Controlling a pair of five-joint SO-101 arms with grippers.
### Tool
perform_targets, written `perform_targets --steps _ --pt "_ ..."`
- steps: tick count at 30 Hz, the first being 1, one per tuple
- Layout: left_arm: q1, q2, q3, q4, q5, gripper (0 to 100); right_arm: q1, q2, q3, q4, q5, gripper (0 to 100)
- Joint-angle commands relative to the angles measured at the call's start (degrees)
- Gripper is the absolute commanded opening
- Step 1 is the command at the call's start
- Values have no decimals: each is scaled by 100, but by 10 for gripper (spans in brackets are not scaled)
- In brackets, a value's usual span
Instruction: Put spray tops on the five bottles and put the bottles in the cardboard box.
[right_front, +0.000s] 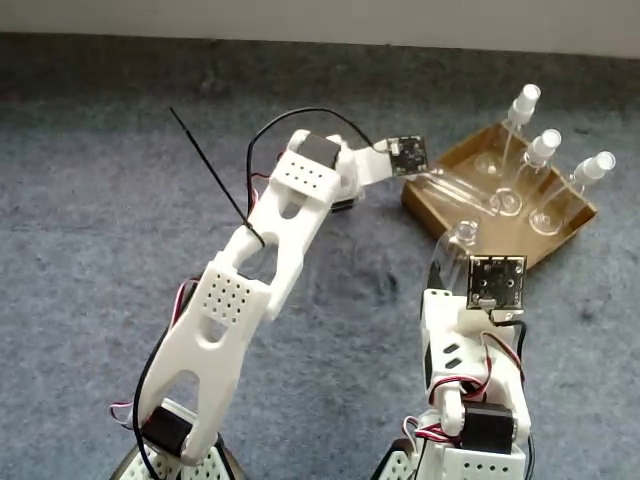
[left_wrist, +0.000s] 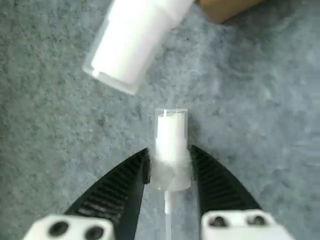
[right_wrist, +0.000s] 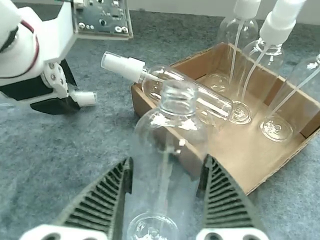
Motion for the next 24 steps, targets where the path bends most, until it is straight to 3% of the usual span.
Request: perform_targets --steps 1,6,12,19,24 --pt "4 -92 -1095 1143 88 6 57 -66 -57 -154 -35 77" --pt "-22 -66 -2369 2365 167 6 57 -66 -57 -154 -35 77" --pt "-365 -101 -2615 2409 1556 6 48 -66 -48 -145 -35 77" --pt "-602 -391 -2571 2418 1565 6 31 -66 -48 -145 -35 77" --pt "-620 -1288 -1666 2418 1565 6 31 -66 -48 -145 -35 77"
